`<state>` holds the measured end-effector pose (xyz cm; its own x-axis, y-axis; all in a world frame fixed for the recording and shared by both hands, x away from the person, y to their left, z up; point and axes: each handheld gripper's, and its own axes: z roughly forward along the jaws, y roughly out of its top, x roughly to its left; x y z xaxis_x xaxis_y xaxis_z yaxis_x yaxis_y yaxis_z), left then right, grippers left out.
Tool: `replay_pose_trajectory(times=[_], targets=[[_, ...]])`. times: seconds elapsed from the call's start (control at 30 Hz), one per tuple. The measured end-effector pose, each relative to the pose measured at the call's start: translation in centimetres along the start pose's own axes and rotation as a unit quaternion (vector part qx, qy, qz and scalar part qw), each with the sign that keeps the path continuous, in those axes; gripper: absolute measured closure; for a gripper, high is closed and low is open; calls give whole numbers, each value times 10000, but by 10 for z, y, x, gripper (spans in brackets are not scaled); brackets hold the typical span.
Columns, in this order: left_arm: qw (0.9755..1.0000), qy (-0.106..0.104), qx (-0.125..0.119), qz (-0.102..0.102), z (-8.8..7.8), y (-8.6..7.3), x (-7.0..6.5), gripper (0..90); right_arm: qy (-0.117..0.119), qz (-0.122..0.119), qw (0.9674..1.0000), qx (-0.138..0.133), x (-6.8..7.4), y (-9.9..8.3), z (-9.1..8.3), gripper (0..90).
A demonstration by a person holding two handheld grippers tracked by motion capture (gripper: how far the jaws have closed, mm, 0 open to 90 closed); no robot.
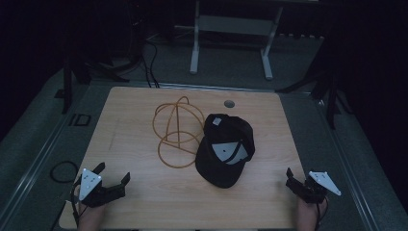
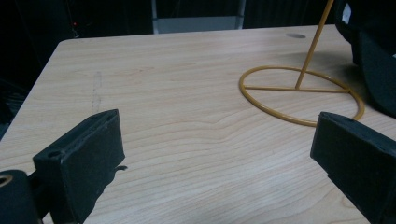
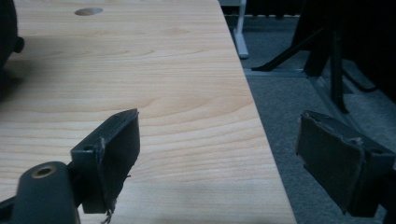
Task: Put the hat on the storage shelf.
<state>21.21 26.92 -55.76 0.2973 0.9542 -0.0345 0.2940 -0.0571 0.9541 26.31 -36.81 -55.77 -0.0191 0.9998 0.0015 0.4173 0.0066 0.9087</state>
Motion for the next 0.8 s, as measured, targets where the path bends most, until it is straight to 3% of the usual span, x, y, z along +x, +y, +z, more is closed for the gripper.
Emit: replay_pose_trajectory(times=[0.33, 0.43, 0.53, 0.57, 0.8], targets=[[9999, 5, 3, 132, 0, 0, -3, 31, 140, 135, 9998, 68, -3, 1, 1, 130], [9999, -24, 8, 113, 0, 0, -4, 31, 292, 305, 9991, -4, -6, 11, -6, 130], [9999, -80, 12, 94, 0, 0, -4, 32, 304, 272, 9992, -53, -5, 18, -9, 130], [9999, -94, 12, 82, 0, 0, -4, 32, 428, 254, 9988, -41, -3, 25, -12, 130], [10000, -86, 15, 46, -1, 0, -6, 32, 715, 53, 9974, 22, 9, 46, -19, 136]])
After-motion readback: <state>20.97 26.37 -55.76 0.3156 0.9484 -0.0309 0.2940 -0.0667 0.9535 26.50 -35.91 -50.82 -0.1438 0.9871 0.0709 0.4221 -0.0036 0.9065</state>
